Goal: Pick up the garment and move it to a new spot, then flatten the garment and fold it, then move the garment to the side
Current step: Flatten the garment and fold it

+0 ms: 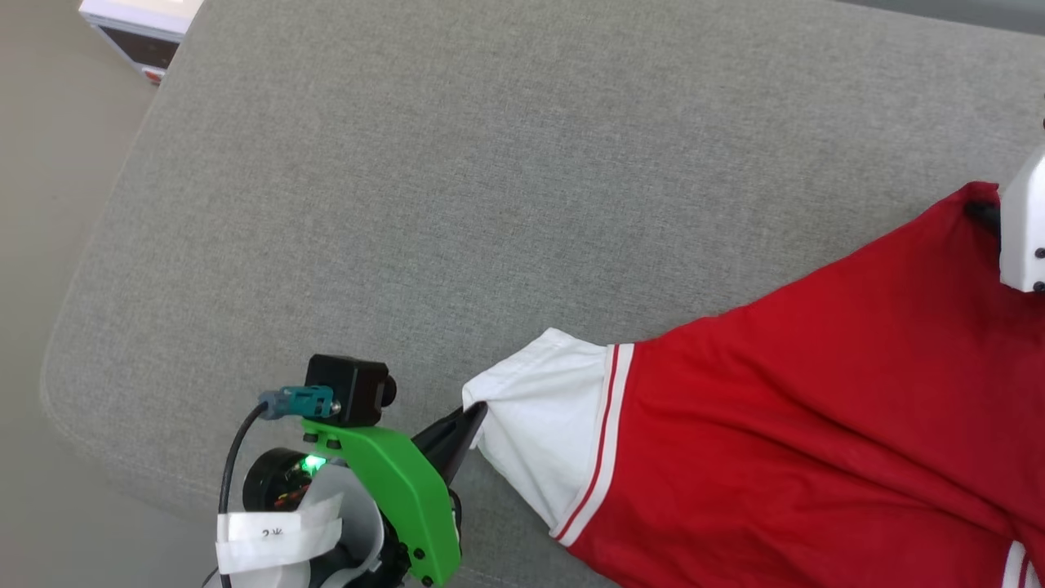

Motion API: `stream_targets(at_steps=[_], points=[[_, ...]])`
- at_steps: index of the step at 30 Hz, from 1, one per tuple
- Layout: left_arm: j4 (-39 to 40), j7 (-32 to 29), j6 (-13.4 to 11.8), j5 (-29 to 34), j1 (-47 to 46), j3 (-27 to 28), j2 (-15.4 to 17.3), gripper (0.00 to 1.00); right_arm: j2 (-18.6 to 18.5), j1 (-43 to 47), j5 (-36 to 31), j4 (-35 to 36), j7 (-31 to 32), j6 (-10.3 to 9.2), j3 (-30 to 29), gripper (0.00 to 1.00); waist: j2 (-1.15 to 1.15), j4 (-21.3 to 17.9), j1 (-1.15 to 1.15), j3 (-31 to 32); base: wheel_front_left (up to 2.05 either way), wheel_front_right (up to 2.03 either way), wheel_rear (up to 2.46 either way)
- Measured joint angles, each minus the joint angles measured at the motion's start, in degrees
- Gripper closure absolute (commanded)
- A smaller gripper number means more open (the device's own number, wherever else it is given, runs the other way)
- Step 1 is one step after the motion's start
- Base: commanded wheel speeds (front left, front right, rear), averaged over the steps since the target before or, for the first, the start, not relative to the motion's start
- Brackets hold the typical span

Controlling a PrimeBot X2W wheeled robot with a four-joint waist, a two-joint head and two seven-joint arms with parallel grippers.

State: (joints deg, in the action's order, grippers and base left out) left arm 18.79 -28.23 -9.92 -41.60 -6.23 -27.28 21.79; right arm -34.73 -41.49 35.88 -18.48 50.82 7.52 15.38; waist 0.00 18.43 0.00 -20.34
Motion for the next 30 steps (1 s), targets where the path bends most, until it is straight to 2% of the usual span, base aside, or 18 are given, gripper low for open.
stream_targets(at_steps=[13,22,30], points=[[3.4,1.2,-1.3,0.0,-0.7,3.7,1.8,1.0,-0.9,1.5,3.1,1.2,-9.0,0.0,-1.6,1.0,0.0,-5.5,0.0,7.7,0.0,0.0,0.0],[4.6,2.6,-2.5,1.2,-5.7,7.8,3.1,1.0,-2.1,5.1,4.2,7.0,-12.9,0.0,-4.9,1.0,0.0,-10.6,0.0,12.5,0.0,0.0,0.0],[4.6,4.6,-4.7,4.0,-11.5,10.9,3.3,1.0,-1.6,8.4,4.1,13.8,-14.7,0.01,-8.3,1.0,0.0,-15.0,0.0,15.9,0.0,0.0,0.0]])
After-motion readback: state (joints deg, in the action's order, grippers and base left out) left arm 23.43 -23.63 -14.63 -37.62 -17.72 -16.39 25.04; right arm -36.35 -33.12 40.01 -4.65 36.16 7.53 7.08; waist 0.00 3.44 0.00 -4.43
